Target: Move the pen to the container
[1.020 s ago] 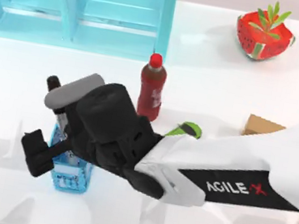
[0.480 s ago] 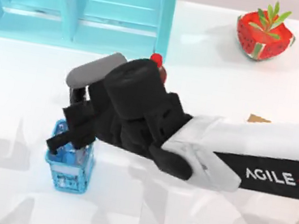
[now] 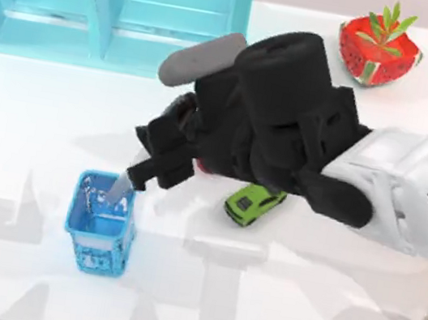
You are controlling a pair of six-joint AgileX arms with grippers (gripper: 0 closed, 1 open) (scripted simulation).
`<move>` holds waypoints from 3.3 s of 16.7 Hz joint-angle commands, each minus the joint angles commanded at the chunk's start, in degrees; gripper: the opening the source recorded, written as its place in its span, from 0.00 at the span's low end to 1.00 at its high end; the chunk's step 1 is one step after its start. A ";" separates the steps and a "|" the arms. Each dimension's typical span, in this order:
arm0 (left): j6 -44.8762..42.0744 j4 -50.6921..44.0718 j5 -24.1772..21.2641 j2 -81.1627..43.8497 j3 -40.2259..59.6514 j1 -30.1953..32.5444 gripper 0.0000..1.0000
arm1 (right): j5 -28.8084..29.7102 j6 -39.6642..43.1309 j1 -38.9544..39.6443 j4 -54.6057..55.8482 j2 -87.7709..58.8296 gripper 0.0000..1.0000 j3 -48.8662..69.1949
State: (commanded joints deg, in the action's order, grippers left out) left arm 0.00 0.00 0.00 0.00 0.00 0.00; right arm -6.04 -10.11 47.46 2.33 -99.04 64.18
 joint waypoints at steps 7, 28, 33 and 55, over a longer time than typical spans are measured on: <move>0.00 0.00 0.00 0.00 0.00 0.00 1.00 | -5.00 2.91 -5.54 -11.01 14.29 0.00 -3.14; 0.00 0.00 0.00 0.00 0.00 0.00 1.00 | -20.38 34.84 -55.71 -40.98 19.97 0.00 4.91; 0.00 0.00 0.00 0.00 0.00 0.00 1.00 | -25.81 46.57 -76.00 -51.68 24.10 0.00 6.00; 0.00 0.00 0.00 0.00 0.00 0.00 1.00 | -25.25 46.75 -78.64 -38.64 24.39 0.00 -7.02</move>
State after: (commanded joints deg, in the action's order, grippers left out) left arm 0.00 0.00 0.00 0.00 0.00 0.00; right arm -31.29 36.64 -31.18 -36.31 -74.65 57.16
